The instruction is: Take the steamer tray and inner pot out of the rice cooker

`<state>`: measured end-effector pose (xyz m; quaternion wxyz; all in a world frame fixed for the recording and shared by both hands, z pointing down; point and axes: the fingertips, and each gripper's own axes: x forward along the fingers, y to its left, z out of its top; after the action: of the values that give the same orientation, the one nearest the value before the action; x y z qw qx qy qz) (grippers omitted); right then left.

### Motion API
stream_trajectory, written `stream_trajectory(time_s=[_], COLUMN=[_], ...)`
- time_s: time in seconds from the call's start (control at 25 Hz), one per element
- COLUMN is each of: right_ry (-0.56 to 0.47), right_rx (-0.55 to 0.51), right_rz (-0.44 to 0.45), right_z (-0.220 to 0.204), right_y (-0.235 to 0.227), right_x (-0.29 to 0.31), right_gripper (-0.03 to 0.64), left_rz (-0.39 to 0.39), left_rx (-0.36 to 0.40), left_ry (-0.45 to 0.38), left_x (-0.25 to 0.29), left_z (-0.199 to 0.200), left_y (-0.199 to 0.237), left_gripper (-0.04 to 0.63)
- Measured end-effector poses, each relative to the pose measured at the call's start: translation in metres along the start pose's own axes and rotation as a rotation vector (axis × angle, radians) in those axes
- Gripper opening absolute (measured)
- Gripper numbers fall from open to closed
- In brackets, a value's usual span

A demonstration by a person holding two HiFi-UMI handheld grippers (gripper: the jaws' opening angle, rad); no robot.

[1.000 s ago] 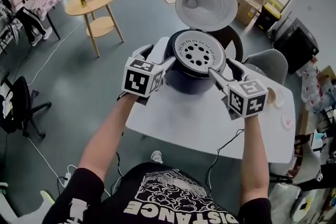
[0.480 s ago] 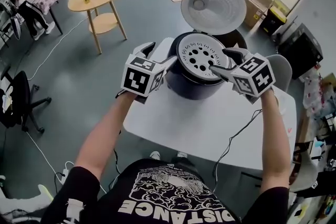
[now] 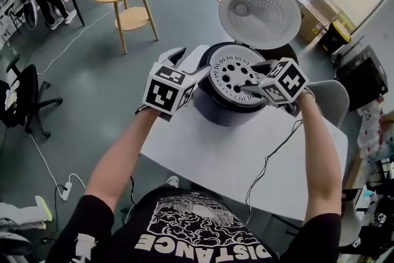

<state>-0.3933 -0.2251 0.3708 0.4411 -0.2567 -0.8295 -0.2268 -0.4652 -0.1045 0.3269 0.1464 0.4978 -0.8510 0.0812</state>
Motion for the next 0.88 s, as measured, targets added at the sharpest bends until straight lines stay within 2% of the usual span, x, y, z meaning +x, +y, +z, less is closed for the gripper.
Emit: stream_trajectory(time_s=[0.4, 0.68, 0.88], right_ry=[0.128, 0.185, 0.232], right_rx=[-0.048, -0.067, -0.037], right_rz=[0.149, 0.196, 0.212], right_z=[-0.016, -0.015, -0.017], right_y=[-0.009, -0.012, -0.007], right_x=[0.047, 0.066, 0.079], right_gripper=[0.351, 0.357, 0.343], left_rz=[0.077, 0.111, 0.132], left_rx=[-0.011, -0.017, -0.024], left_ry=[0.043, 0.066, 0.072], left_x=[0.008, 0.005, -0.004], left_z=[-0.017, -0.024, -0.034], left_y=[0.003, 0.007, 0.012], left_gripper=[0.339, 0.339, 0.339])
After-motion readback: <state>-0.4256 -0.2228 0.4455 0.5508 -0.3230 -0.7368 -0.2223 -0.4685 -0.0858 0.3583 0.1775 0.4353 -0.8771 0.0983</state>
